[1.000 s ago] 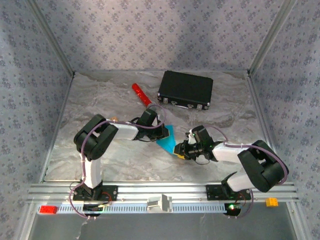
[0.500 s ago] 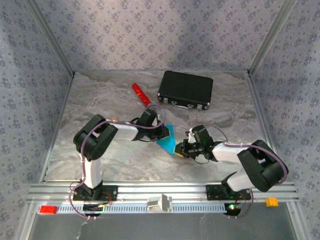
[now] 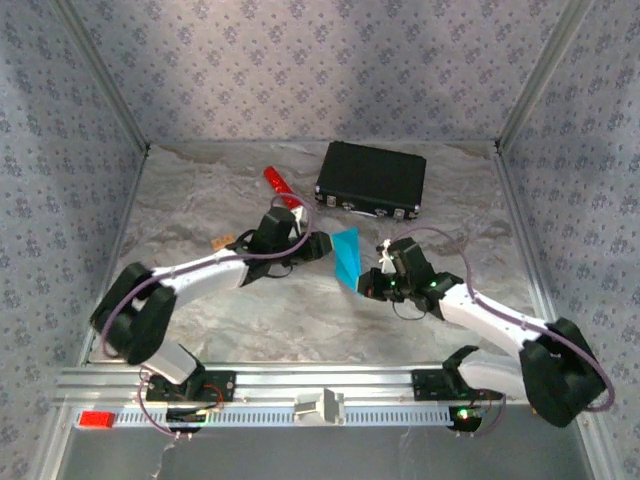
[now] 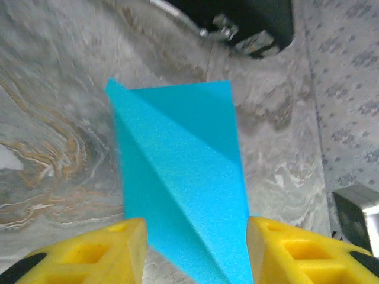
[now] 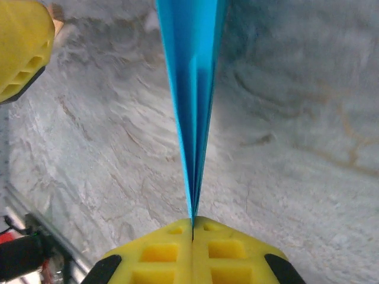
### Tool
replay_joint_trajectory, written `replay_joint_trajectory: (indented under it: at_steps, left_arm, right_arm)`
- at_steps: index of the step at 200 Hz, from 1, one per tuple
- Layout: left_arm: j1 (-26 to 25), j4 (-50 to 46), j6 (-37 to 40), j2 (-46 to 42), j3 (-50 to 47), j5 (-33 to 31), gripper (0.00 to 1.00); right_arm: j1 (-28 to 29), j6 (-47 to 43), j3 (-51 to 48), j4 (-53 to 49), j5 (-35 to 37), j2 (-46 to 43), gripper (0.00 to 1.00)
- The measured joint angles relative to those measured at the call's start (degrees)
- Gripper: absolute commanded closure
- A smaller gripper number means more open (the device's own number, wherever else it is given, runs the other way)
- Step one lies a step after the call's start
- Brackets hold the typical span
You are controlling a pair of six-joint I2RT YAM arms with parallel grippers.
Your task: Fold a paper plane with a square sheet of paper (pick it up from the middle)
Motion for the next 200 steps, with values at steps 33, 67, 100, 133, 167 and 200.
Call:
replay_joint_trajectory:
  at_steps: [33,67,100,133,167,200]
  left_arm:
    - [0.0,-2.97,0.87,-9.05,-3.76,-7.82,0.48]
    - [0.0,-7.06,0.72,-15.43,-7.06,-15.52,0.45]
    - [0.46,-10.47,0.2,-20.35,-8.81,-21.38,0.41]
    - [1.68,-13.88,0.15,-22.88,-8.96,-24.48,0.4]
    - [2.71,-15.74,-0.26,-24.55,-10.03,-26.03,0.4]
    - [3.67,-17.18,-0.46,-25.75,-11.1,-26.4,0.4]
  right_arm:
    - [6.43,-6.58,7.56,-11.34,17.22,-2.91,0.94]
    - [16.26,-8.11,15.43,-25.03,39.15,3.15,0.94]
    - [24.2,-5.62,23.08,-37.29,54.97,15.17,0.94]
    - [28.83,-4.07,26.95,-44.19,60.63,24.92,0.94]
    - [31.98,-5.84,28.15,-44.54,59.41,30.62,0.92]
    - [34.32,-9.27,29.0,-41.83,54.8,33.55,0.83]
